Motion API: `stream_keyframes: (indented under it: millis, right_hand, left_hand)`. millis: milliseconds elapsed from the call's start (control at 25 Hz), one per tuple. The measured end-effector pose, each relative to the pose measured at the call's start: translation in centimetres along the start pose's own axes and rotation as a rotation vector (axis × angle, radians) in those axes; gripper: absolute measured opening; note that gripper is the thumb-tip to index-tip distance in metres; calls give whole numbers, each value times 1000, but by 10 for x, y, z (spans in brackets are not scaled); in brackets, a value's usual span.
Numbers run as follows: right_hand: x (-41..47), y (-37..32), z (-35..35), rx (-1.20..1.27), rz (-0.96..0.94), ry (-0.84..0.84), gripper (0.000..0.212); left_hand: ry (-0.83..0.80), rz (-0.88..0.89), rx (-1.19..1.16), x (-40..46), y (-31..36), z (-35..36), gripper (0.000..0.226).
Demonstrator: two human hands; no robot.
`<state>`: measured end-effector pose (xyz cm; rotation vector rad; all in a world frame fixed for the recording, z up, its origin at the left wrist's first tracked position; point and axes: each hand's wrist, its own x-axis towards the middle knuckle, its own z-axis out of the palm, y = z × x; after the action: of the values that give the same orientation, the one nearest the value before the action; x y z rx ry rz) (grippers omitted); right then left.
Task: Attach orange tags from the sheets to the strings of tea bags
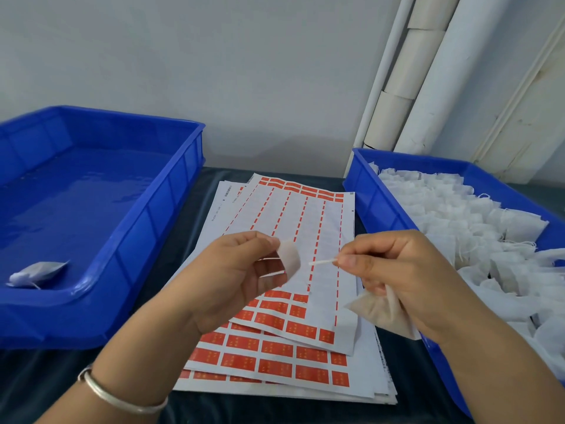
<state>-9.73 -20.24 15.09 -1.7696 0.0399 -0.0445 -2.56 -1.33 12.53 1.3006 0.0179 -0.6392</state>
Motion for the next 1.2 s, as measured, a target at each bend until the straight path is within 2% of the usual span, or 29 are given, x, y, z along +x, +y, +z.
stream_keyframes:
  millis: [160,480,720,840,1040,1080,1200]
  right_hand:
    - [3,-2,10,-119,7,-40,5]
    - [10,-1,15,-429,27,-5,24]
    - [14,-2,21,-538,51,71,25]
    - [14,0,23,-532,58,134,20]
    - [12,1,25,-381,73,121,21]
    - [12,1,25,-339,76,133,19]
    - [12,-2,23,-278,94,139,15]
  left_hand:
    - [-96,14,48,-3,0,10,18]
    - [-133,33,120,-5,2,10,18]
    - [-128,28,137,-5,1,11,18]
    - [-122,25,117,-4,0,10,19]
    - [-95,35,-47,-7,-1,9,27]
    - [-84,64,-26,-8,-2,9,27]
    - [-50,154,269,-11,-8,12,37]
